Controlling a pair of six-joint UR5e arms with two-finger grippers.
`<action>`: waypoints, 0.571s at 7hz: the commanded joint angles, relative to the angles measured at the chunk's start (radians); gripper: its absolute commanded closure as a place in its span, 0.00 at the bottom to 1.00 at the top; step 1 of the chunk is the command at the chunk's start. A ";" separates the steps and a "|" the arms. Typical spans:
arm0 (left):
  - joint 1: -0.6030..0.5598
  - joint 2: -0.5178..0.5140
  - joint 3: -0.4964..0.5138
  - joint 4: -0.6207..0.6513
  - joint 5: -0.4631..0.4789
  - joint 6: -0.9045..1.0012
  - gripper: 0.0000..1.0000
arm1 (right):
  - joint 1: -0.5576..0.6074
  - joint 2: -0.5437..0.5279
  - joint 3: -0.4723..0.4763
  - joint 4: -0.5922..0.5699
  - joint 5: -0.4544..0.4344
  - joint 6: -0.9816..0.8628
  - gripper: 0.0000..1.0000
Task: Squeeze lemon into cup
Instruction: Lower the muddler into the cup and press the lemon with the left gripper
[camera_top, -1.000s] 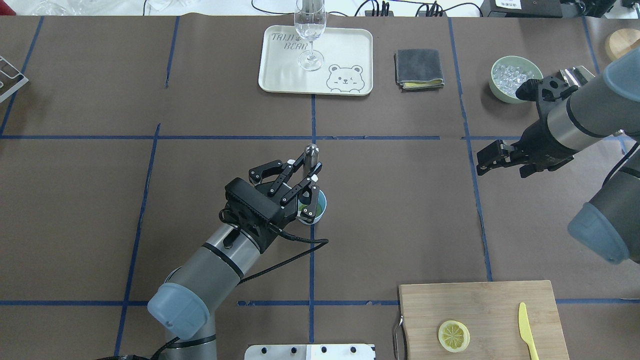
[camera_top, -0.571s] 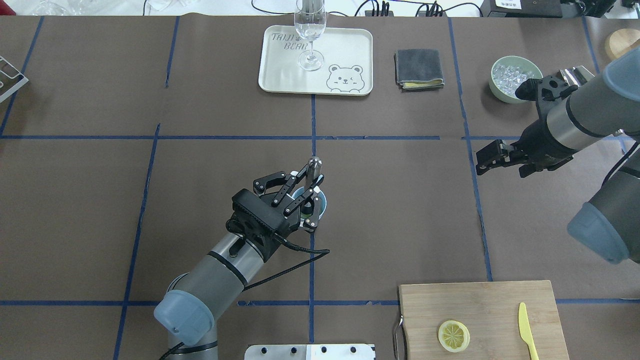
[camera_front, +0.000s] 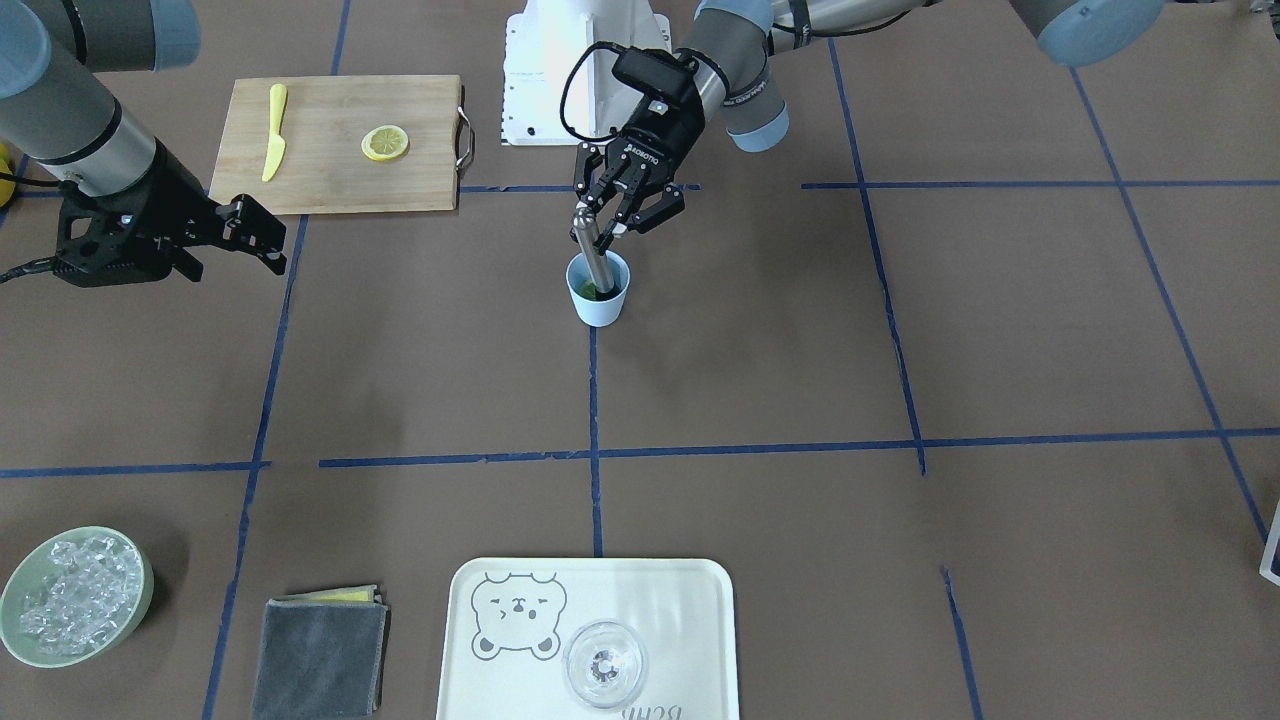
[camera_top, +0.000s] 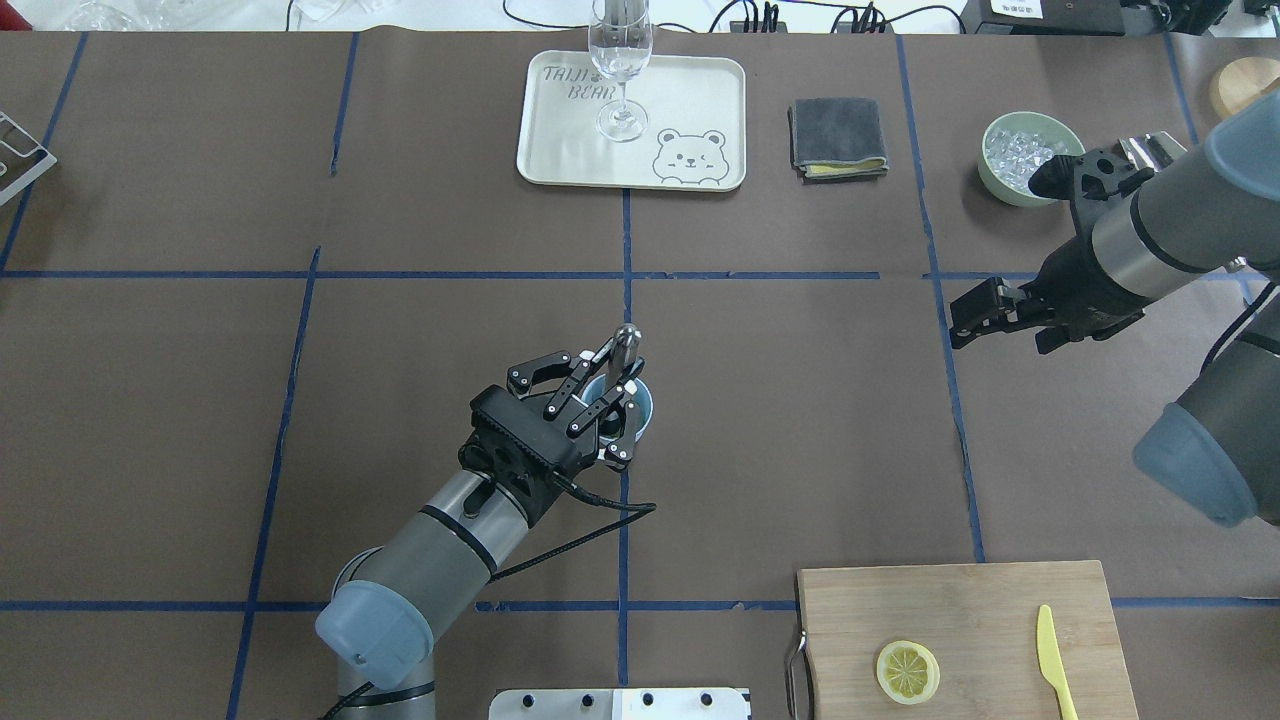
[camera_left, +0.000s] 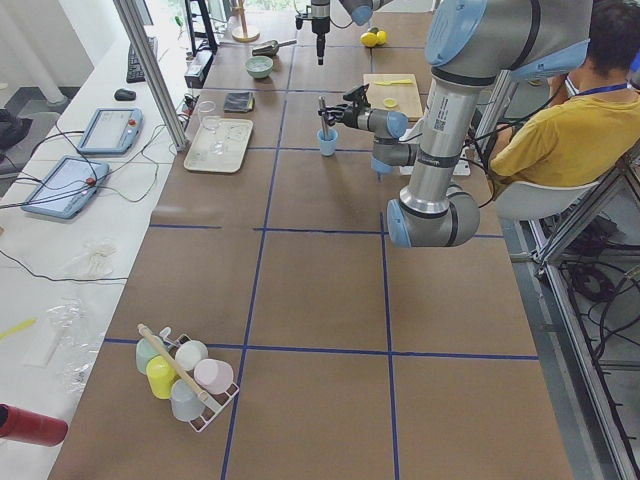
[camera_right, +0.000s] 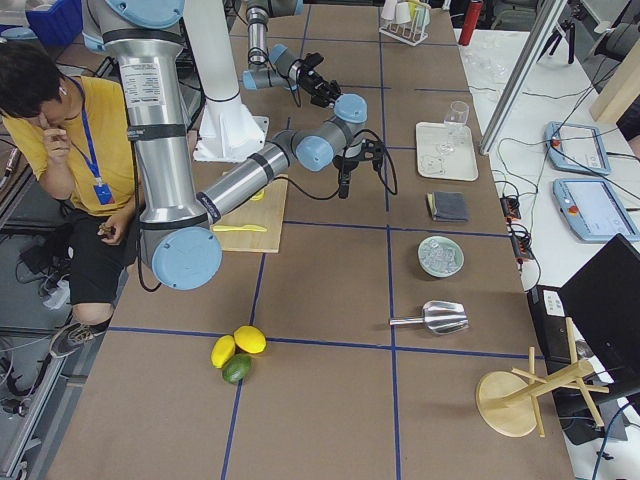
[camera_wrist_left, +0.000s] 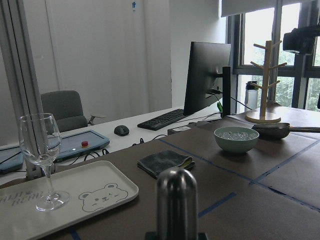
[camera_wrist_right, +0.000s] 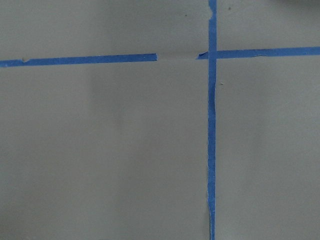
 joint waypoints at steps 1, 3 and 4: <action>0.000 0.000 0.003 0.000 -0.002 0.000 1.00 | 0.000 0.000 0.000 0.000 0.000 0.002 0.00; 0.002 0.002 0.006 0.000 -0.002 0.000 1.00 | 0.000 0.002 0.000 -0.002 0.000 0.002 0.00; 0.005 0.000 0.006 0.000 -0.002 0.000 1.00 | 0.000 0.002 0.000 0.000 0.000 0.002 0.00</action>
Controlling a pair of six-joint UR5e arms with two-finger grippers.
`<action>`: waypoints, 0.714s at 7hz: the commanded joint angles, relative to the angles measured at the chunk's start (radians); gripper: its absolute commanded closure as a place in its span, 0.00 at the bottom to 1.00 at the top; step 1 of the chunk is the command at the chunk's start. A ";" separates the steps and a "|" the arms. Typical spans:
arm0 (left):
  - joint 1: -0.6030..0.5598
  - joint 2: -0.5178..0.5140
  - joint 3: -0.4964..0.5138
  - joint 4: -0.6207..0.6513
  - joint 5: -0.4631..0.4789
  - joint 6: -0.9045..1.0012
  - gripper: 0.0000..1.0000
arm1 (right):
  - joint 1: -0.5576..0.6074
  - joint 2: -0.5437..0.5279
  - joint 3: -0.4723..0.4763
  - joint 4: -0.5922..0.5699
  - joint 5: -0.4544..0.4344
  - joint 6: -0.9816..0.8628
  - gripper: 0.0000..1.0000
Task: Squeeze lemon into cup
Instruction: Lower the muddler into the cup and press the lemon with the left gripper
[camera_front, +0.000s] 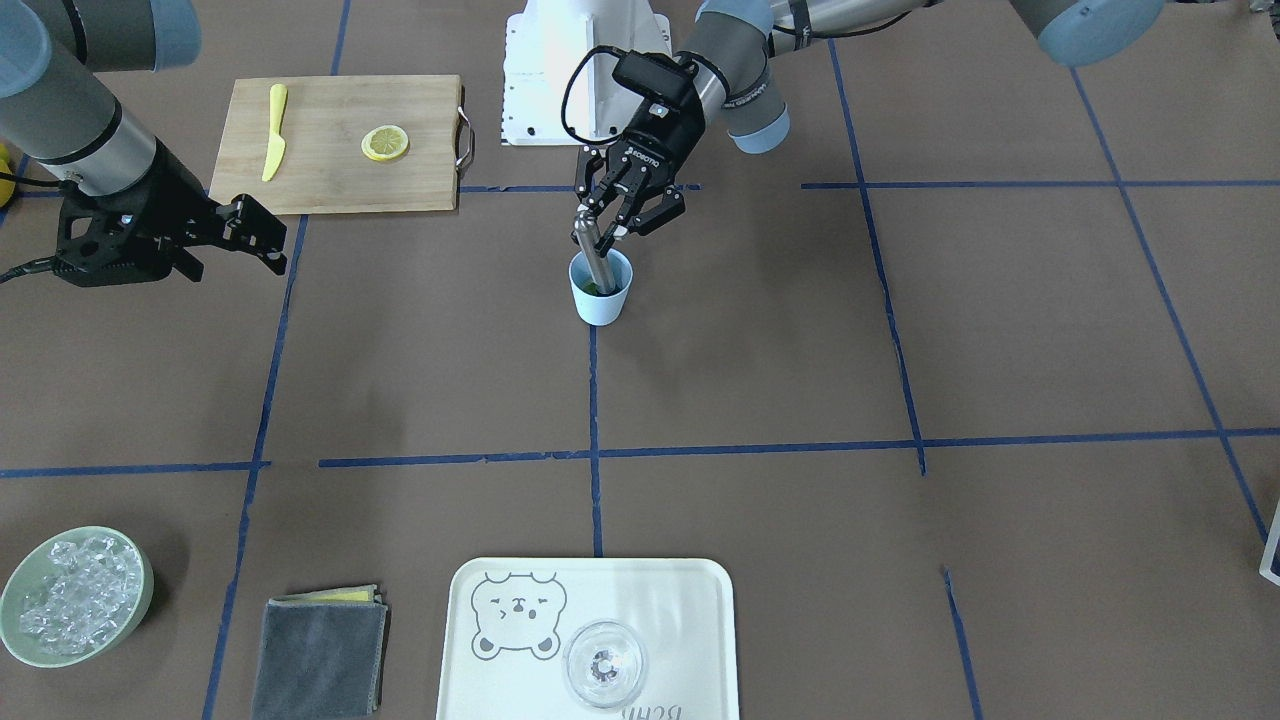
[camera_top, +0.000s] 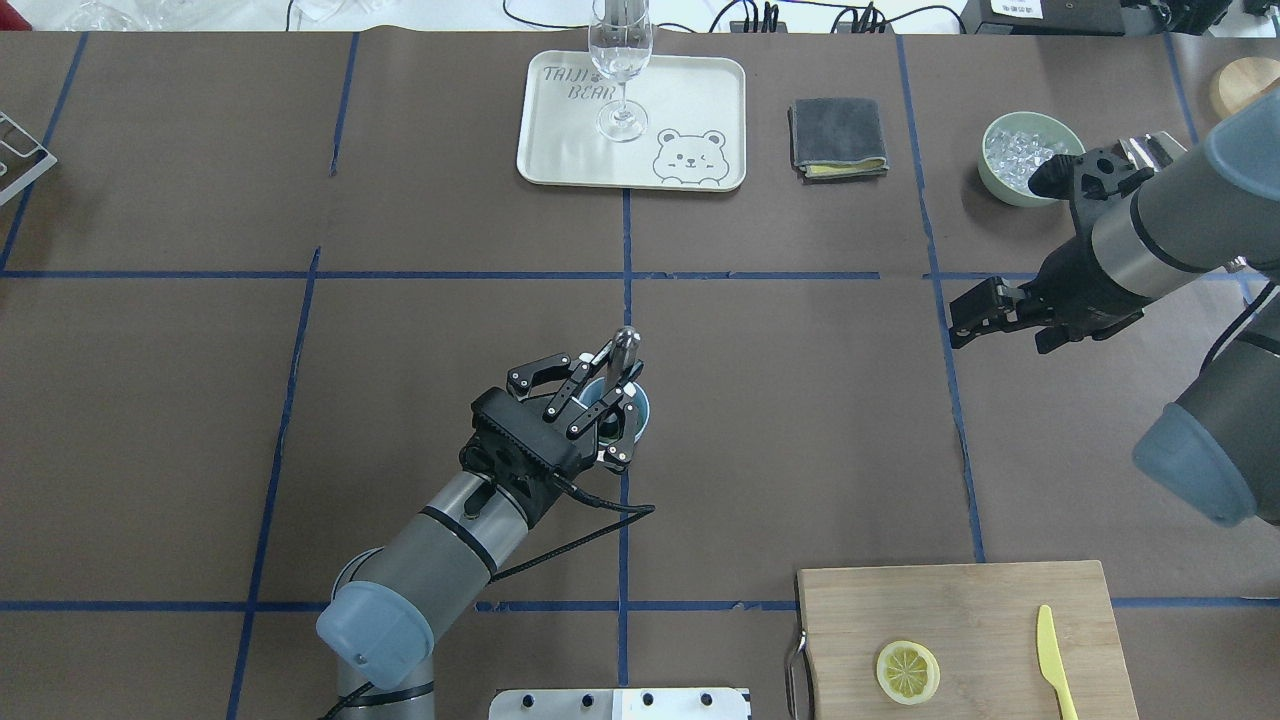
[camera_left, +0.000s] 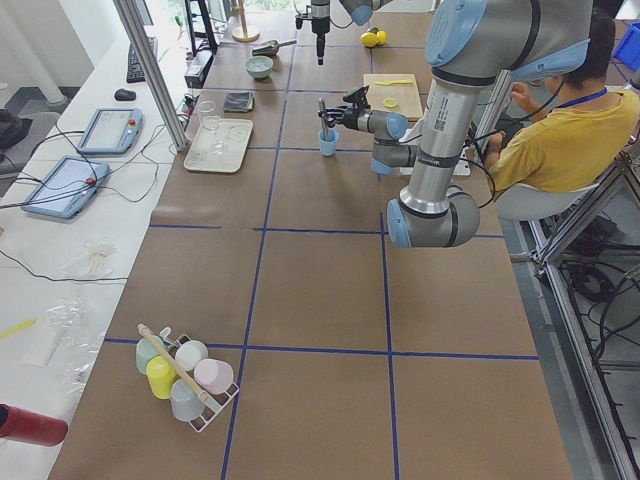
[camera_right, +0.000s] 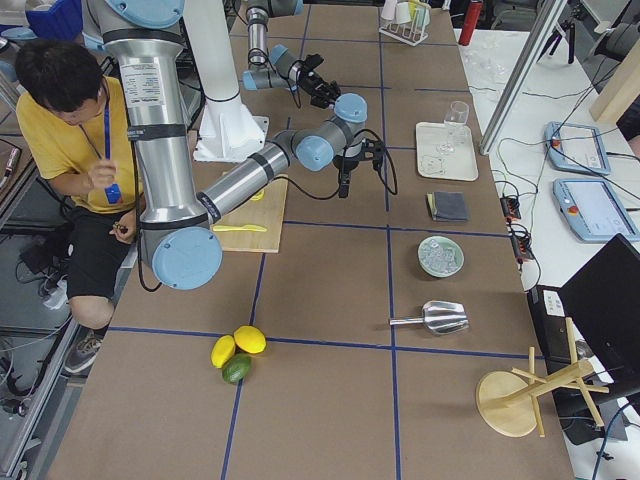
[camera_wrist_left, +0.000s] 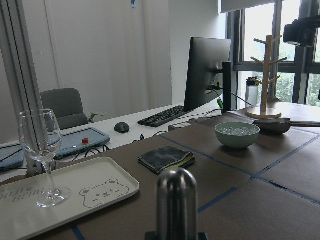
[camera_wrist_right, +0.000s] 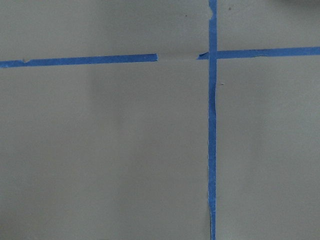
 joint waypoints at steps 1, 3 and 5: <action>0.003 -0.001 -0.001 0.000 0.000 0.000 1.00 | 0.000 0.001 0.000 0.001 0.000 0.000 0.00; 0.003 -0.002 -0.039 0.005 -0.005 0.006 1.00 | 0.000 0.002 0.002 0.001 0.002 0.000 0.00; -0.002 -0.025 -0.168 0.055 -0.002 0.077 1.00 | 0.000 0.004 0.011 0.001 0.003 0.009 0.00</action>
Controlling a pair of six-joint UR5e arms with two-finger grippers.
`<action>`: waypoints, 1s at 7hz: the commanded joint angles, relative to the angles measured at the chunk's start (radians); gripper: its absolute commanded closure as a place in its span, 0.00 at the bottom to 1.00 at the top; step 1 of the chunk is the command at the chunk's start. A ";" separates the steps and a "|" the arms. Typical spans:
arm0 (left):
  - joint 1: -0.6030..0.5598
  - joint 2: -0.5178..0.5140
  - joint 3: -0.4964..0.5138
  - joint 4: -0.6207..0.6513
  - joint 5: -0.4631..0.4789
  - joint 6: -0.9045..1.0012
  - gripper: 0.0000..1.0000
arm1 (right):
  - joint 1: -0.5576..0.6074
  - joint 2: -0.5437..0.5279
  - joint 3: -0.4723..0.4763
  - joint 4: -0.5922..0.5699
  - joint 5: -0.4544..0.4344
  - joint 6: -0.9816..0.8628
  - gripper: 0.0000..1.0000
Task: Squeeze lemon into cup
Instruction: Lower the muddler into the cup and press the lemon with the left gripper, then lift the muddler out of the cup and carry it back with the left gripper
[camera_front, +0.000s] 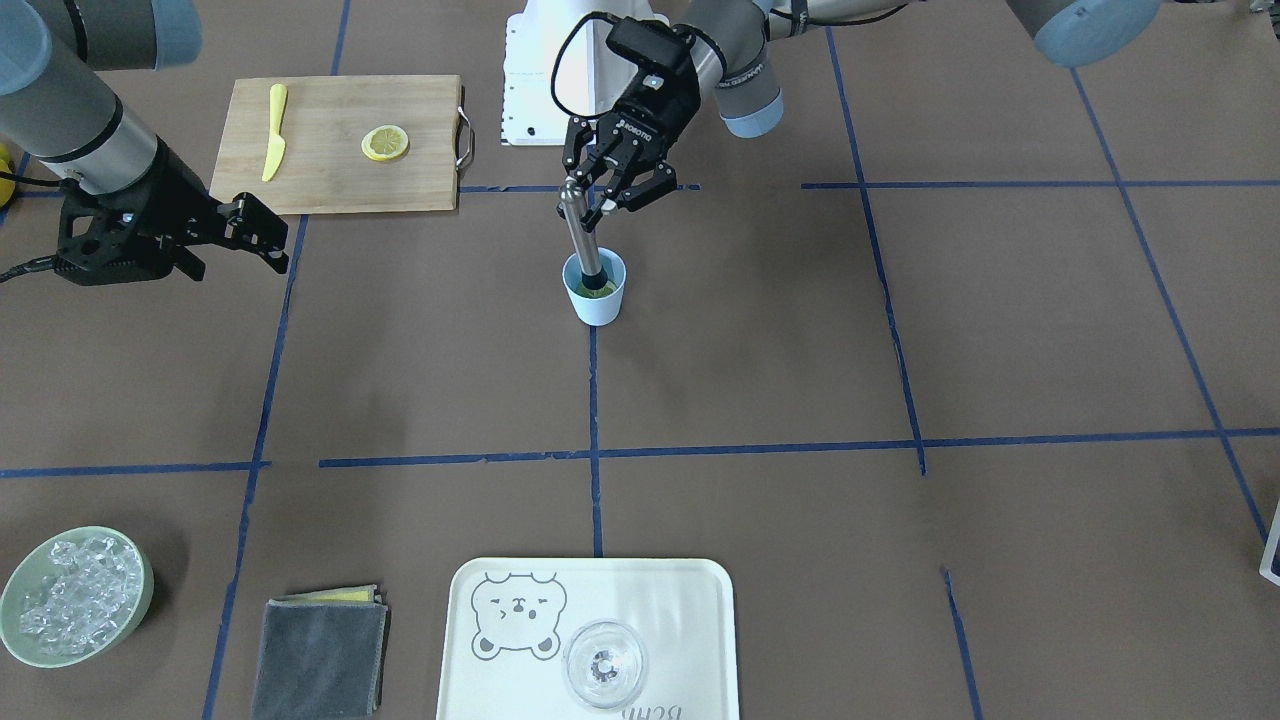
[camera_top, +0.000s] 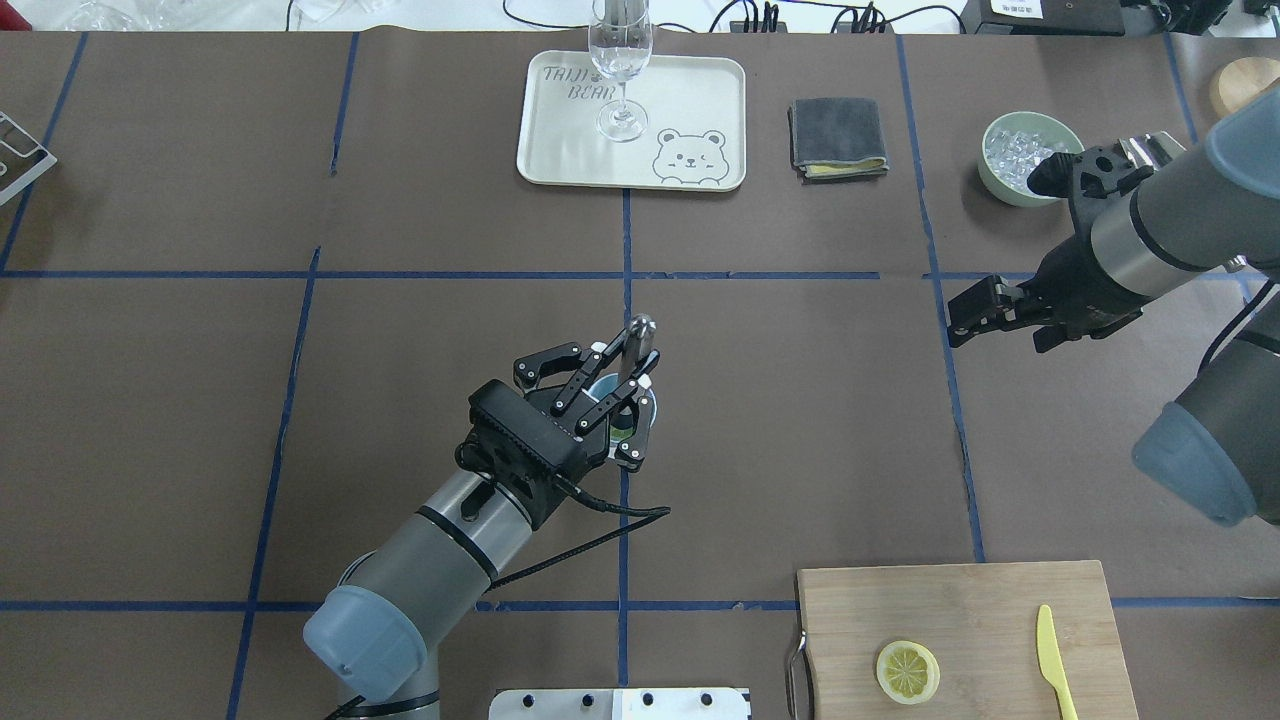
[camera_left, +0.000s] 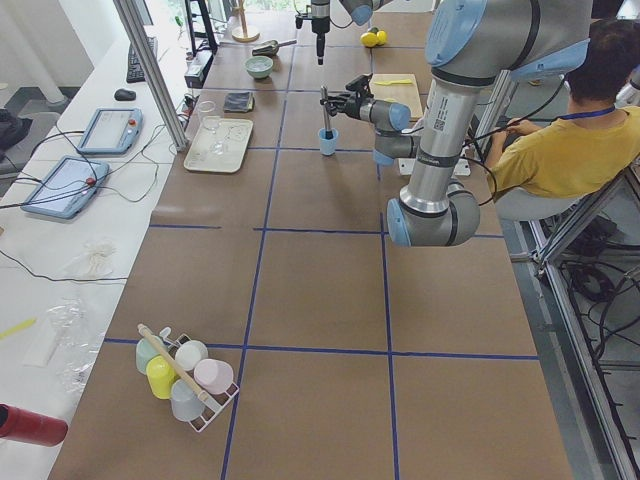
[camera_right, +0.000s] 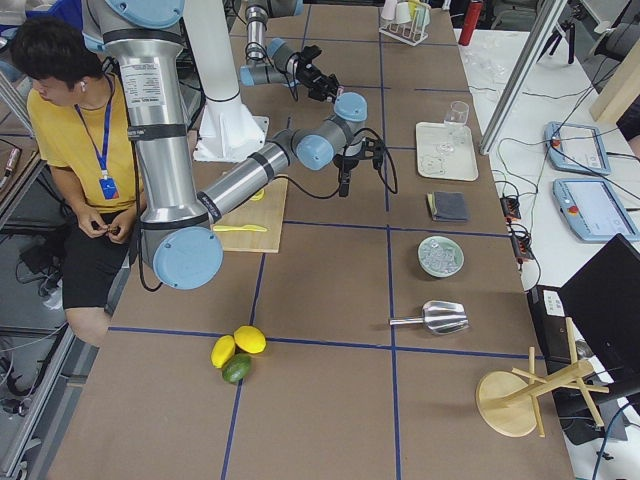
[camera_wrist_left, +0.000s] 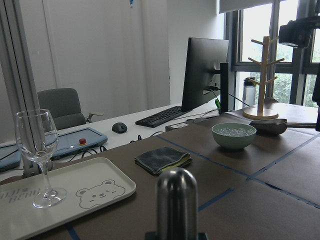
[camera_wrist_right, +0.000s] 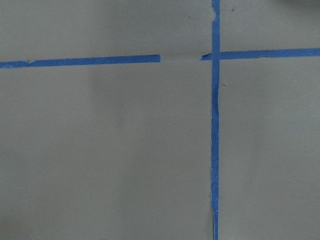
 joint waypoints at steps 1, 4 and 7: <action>-0.025 -0.013 -0.132 0.137 0.007 0.027 1.00 | 0.000 -0.001 0.015 0.000 0.001 0.018 0.00; -0.130 0.003 -0.225 0.251 0.005 -0.046 1.00 | 0.000 -0.002 0.027 0.000 0.003 0.032 0.00; -0.222 0.118 -0.225 0.459 -0.066 -0.149 1.00 | 0.000 -0.006 0.041 0.002 0.000 0.082 0.00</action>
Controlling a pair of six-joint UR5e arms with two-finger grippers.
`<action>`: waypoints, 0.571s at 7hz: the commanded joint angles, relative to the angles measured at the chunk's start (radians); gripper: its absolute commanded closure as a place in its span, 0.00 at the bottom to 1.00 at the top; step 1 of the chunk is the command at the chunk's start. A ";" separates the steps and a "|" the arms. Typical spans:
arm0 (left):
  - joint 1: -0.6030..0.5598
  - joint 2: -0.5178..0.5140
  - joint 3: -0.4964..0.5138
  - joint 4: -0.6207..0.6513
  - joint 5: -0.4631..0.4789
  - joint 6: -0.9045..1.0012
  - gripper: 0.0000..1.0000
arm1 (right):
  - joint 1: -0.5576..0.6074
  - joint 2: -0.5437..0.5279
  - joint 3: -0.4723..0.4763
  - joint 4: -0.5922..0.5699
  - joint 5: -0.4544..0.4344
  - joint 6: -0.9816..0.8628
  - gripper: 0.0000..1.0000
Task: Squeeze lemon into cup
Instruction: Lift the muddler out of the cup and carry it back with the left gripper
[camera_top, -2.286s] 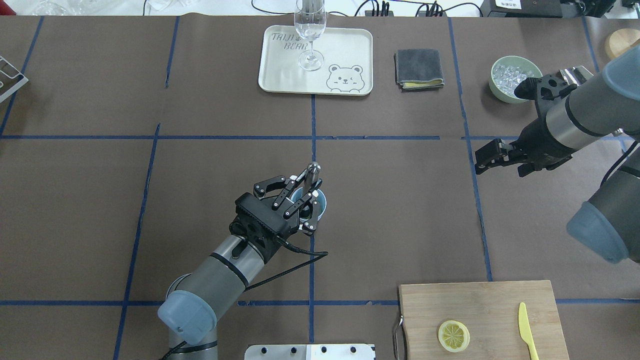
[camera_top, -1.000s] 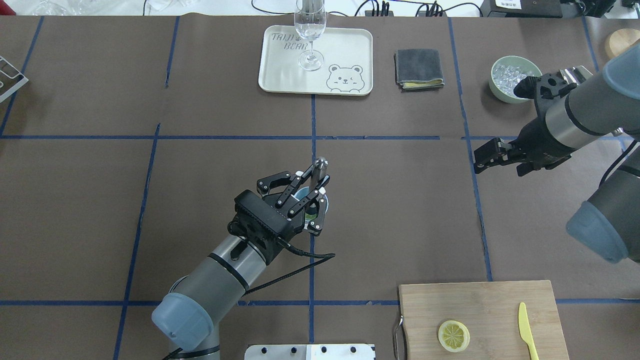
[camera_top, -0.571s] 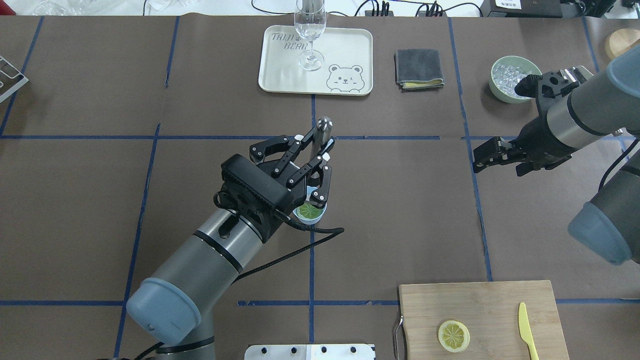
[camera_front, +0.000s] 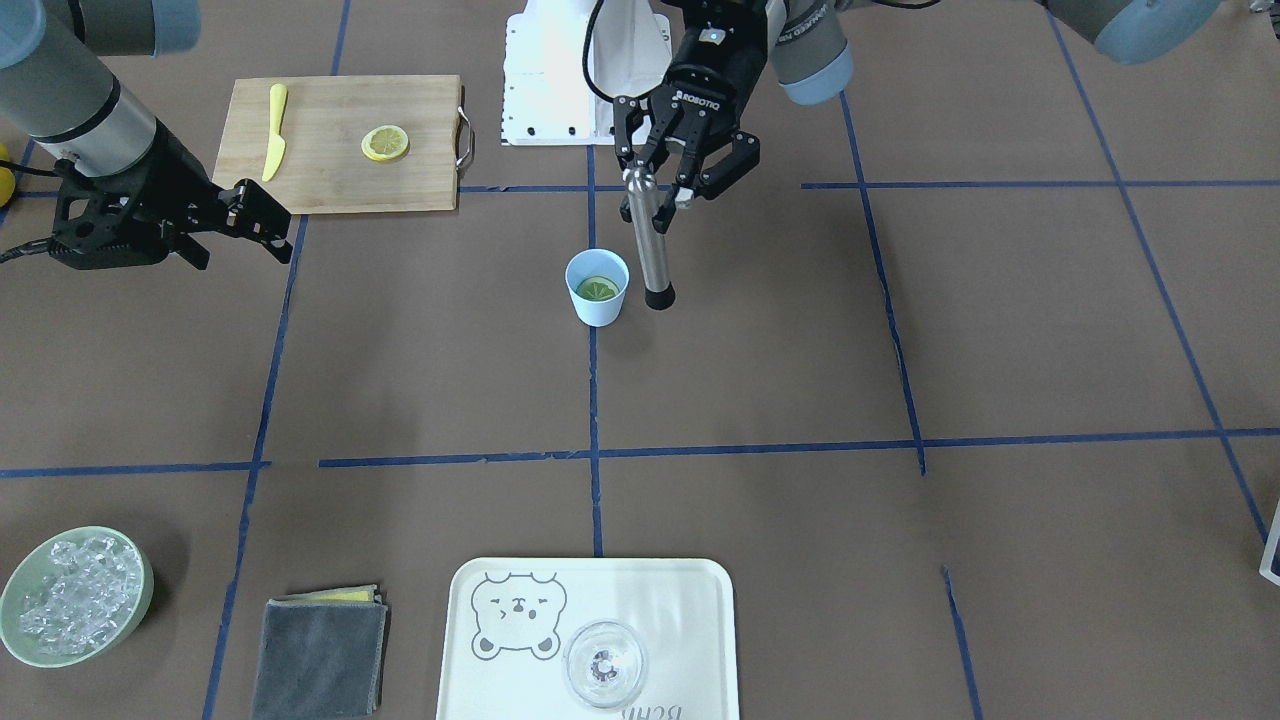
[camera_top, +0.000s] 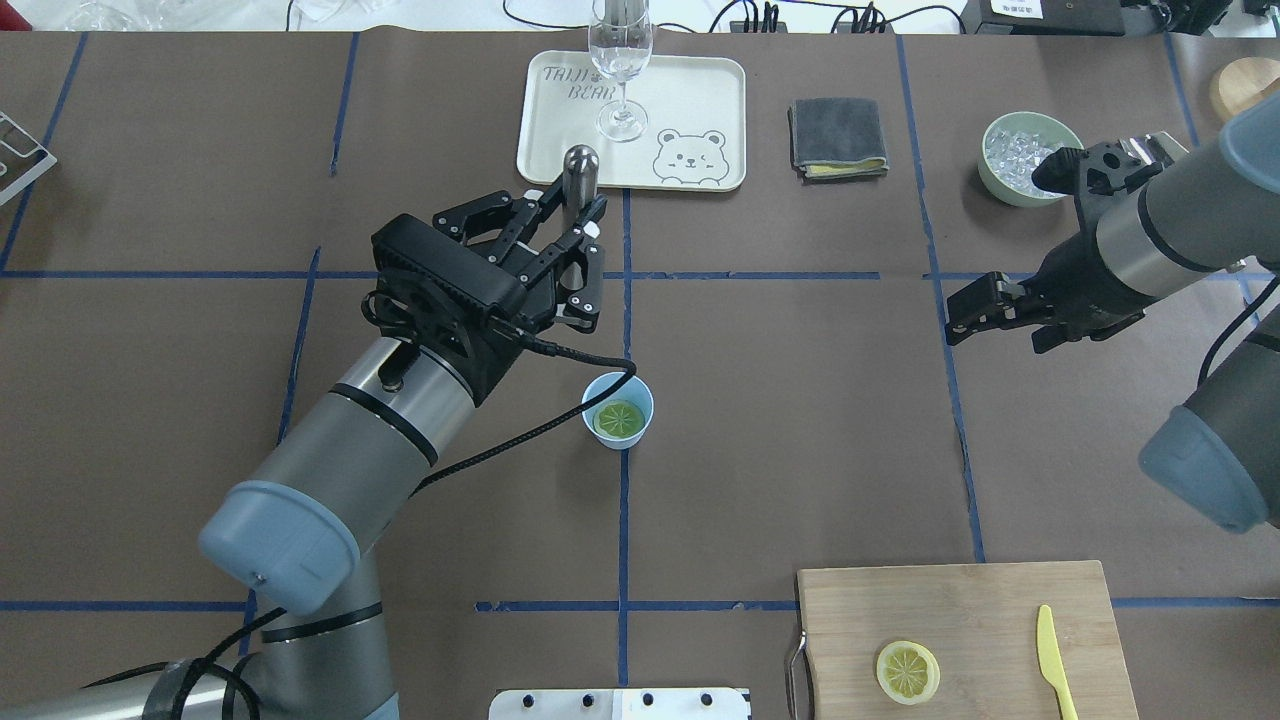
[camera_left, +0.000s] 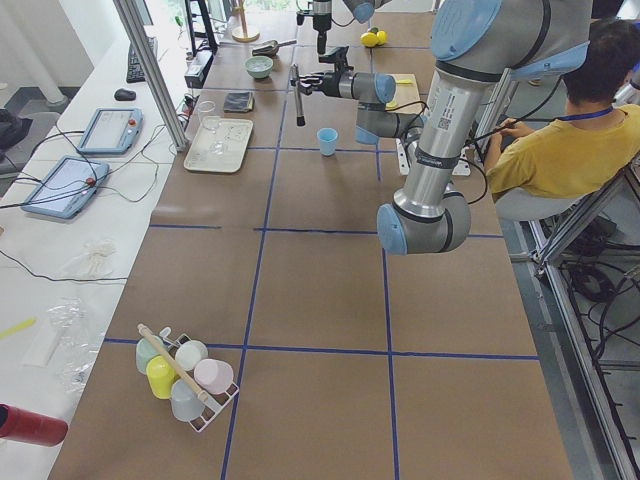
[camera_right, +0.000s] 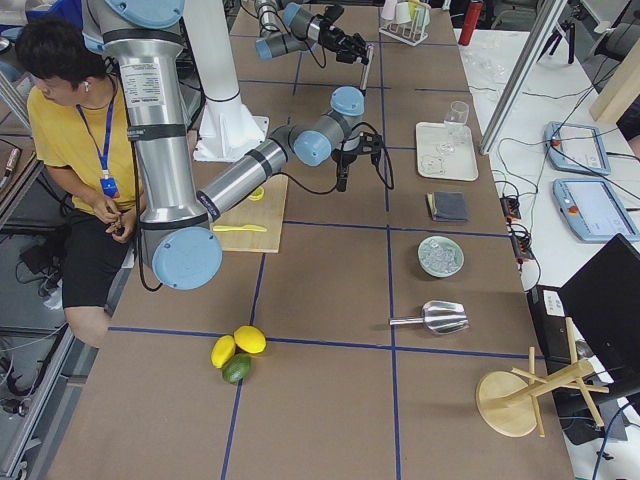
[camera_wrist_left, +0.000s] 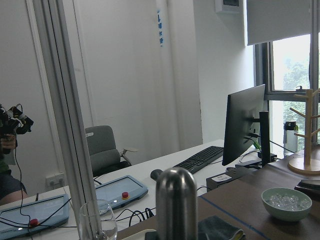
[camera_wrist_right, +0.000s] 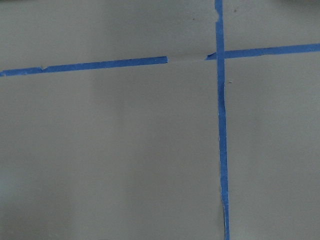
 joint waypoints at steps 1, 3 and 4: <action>-0.066 0.060 -0.003 0.175 -0.087 -0.026 1.00 | 0.000 -0.009 0.016 0.001 -0.001 0.022 0.00; -0.156 0.165 -0.001 0.202 -0.207 -0.017 1.00 | 0.000 -0.014 0.025 0.001 -0.001 0.026 0.00; -0.211 0.190 -0.001 0.243 -0.250 -0.014 1.00 | 0.000 -0.015 0.028 0.001 -0.001 0.032 0.00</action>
